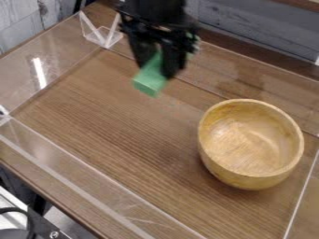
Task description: Remove the green block from inside the brown bowl and put it on the table
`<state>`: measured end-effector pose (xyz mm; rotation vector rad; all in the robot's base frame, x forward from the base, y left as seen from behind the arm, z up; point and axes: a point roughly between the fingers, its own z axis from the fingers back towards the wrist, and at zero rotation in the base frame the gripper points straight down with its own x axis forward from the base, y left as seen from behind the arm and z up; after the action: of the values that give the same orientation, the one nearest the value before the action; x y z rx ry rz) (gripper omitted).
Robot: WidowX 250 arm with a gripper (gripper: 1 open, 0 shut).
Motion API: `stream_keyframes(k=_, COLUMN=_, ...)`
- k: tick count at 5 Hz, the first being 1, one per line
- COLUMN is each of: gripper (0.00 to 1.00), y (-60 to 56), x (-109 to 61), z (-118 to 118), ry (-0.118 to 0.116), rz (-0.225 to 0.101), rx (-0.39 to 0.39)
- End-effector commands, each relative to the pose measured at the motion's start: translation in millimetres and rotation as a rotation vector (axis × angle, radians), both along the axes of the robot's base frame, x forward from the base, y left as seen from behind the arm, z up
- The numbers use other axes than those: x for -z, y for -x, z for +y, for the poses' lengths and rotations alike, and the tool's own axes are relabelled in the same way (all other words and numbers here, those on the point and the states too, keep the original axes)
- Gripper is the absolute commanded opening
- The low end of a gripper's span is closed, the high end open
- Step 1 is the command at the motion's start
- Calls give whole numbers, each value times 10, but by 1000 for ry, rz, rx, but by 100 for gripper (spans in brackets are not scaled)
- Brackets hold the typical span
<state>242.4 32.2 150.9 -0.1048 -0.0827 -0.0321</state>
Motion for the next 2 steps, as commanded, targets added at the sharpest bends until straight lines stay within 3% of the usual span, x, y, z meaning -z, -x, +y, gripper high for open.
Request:
stream_keyframes(k=1, gripper=0, y=61, x=-41, z=209, ry=-19, rz=-69, rx=20)
stream_keyframes(k=2, gripper=0, y=36, x=79, z=355, ry=-26, rz=-84, rx=8)
